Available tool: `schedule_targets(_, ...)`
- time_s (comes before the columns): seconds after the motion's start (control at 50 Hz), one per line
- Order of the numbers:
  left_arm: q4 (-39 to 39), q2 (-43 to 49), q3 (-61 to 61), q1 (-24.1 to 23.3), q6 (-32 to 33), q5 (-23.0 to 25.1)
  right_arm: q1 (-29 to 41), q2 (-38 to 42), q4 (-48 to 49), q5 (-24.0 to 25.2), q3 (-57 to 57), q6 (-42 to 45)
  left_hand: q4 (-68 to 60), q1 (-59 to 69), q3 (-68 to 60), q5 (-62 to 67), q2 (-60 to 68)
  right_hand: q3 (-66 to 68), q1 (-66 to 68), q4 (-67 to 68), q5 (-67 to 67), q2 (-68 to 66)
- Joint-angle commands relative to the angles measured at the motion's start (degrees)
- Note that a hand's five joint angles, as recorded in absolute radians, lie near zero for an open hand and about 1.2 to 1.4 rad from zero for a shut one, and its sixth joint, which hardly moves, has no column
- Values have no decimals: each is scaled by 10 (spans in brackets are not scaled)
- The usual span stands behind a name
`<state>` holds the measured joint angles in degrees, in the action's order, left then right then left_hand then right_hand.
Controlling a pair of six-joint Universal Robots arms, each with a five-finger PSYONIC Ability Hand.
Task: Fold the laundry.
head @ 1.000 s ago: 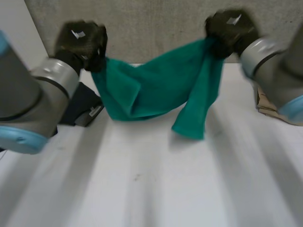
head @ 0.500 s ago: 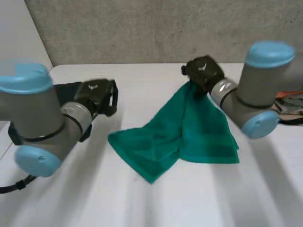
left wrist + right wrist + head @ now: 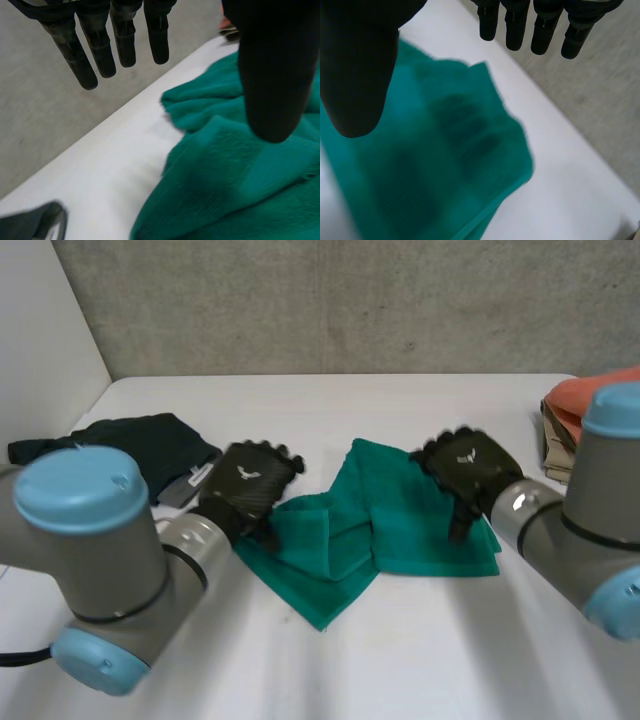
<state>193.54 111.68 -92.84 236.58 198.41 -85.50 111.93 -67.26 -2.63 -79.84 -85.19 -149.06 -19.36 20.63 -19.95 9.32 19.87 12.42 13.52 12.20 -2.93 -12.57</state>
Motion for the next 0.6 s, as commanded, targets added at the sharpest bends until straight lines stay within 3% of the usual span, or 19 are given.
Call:
schedule_targets(0.02,24,105,60,-27,116,4,-17,-25,-3,9,-95,1,-36,24,-30,37,31,-24,-35,-22,29,26)
schedule_targets(0.08,19,146,101,-41,158,5,-29,-28,1,18,-119,2,-51,39,-45,52,46,-24,-35,-22,29,26)
schedule_targets(0.22,3,202,156,-46,189,5,-53,-29,10,35,-146,3,-102,89,-96,102,97,-24,-35,-22,29,26)
schedule_targets(0.26,-5,209,168,-48,191,5,-58,-29,13,35,-148,3,-219,206,-213,220,214,-24,-35,-22,29,26)
schedule_targets(0.32,-9,202,170,-52,188,3,-65,-28,19,35,-149,2,-575,563,-569,576,570,-24,-35,-22,29,26)
schedule_targets(0.34,-8,202,170,-53,187,3,-68,-28,23,34,-148,2,-606,593,-600,607,601,-24,-35,-22,29,26)
schedule_targets(0.52,-7,30,126,-72,129,-28,-74,-45,34,22,-141,-29,-606,594,-600,607,601,-24,-35,-22,29,26)
schedule_targets(0.6,-13,-44,126,-65,91,-31,-66,-71,32,17,-137,-113,-606,594,-600,607,601,-24,-35,-22,29,26)
